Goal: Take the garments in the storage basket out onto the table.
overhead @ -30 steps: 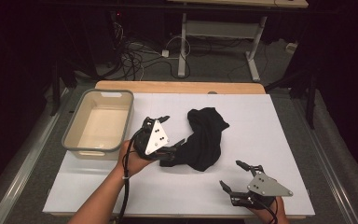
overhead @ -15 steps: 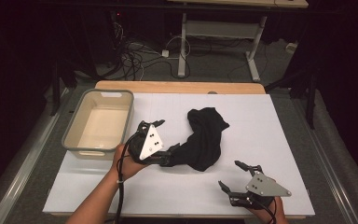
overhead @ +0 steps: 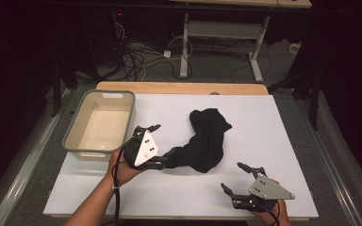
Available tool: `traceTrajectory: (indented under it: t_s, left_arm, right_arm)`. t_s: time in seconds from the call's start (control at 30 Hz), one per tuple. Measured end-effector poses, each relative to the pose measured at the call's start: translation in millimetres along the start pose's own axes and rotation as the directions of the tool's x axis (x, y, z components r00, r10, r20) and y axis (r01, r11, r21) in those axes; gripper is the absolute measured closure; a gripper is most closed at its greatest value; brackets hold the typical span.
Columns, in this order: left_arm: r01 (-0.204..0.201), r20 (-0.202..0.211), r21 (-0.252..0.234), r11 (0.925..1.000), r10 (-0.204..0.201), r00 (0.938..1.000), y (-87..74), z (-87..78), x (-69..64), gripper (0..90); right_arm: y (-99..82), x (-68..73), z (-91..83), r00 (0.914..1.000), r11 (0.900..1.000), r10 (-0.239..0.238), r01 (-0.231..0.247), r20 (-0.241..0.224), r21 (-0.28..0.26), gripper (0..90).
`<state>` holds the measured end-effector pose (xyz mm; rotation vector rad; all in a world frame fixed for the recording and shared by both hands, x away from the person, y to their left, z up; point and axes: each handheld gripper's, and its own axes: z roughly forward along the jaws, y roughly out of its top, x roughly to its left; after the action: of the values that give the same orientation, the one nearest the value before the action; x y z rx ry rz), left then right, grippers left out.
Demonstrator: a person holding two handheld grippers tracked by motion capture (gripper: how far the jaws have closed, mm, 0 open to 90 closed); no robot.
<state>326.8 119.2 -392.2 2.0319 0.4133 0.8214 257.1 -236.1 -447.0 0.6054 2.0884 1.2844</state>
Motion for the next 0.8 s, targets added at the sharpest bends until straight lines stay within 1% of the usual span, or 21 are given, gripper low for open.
traceTrajectory:
  t_s: [0.23,0.37,0.5,0.57,0.63,0.77,0.8]
  left_arm:
    - [-0.009,-0.009,0.009,0.9999,0.009,0.9999,-4.4,-5.0,-1.5,17.4]
    - [-0.007,-0.013,0.011,0.9999,0.007,0.9999,-6.4,-7.7,-1.3,17.4]
    - [-0.013,-0.013,0.017,0.9998,0.013,0.9998,-9.2,-11.4,-1.5,17.3]
    - [-0.005,-0.009,0.017,0.9998,0.005,0.9999,-11.1,-13.1,-1.5,17.3]
    - [-0.011,-0.015,0.021,0.9997,0.012,0.9998,-13.2,-15.2,-2.0,17.4]
    - [-0.008,-0.011,0.026,0.9996,0.009,0.9999,-17.4,-19.1,-2.9,17.4]
    - [-0.013,-0.014,0.03,0.9994,0.014,0.9998,-18.4,-20.1,-3.5,17.4]
  right_arm:
    - [-0.1,-0.1,-0.9,1.0,1.0,-0.002,0.002,0.001,-0.003,18.7]
    - [0.1,-0.3,-1.5,1.0,1.0,-0.004,0.004,0.004,-0.004,18.7]
    - [0.0,-0.5,-1.9,1.0,1.0,-0.003,0.003,0.004,-0.005,18.7]
    - [0.0,-0.3,-2.0,1.0,1.0,-0.005,0.005,0.005,-0.003,18.7]
    - [0.0,-0.1,-2.1,1.0,1.0,-0.005,0.005,0.004,-0.004,18.7]
    - [-0.1,0.3,-2.1,1.0,1.0,-0.008,0.008,0.0,0.0,19.0]
    - [-0.1,0.3,-2.1,1.0,1.0,-0.008,0.008,0.0,0.0,19.0]
